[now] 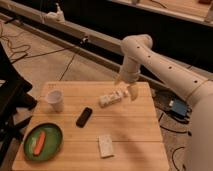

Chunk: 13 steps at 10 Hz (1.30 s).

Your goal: Place the eraser in the ceramic cup

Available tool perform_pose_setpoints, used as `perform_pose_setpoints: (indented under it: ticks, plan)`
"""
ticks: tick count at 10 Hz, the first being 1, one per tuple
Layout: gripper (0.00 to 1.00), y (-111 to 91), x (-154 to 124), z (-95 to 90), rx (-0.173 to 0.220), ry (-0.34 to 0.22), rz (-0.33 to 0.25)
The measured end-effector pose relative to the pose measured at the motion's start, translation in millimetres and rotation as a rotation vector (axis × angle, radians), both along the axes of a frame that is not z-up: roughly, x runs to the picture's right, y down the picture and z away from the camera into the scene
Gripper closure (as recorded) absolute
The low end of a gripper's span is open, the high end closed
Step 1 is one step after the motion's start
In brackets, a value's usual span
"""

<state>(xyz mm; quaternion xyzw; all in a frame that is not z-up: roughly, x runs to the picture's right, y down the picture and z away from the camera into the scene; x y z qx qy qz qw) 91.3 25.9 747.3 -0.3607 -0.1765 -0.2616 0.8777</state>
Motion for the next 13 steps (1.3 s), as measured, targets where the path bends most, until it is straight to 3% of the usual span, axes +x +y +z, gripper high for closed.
perform_pose_setpoints:
  ticks: [1, 2, 5, 6, 9, 11, 13]
  plan:
    - [0.20, 2.9, -31.1, 3.5, -0.002, -0.065, -0.003]
    - [0.20, 2.4, -62.6, 8.2, 0.002, -0.122, 0.036]
    - [0.20, -1.0, -126.4, 28.6, 0.019, -0.180, 0.195]
    - [0.20, -1.4, -137.8, 32.2, 0.024, -0.184, 0.219]
    - [0.20, -2.1, -137.8, 33.3, 0.026, -0.182, 0.228]
    - [0.20, -2.5, -134.3, 33.5, 0.035, -0.165, 0.199]
    - [0.20, 9.4, -135.8, 35.9, 0.027, -0.166, 0.164]
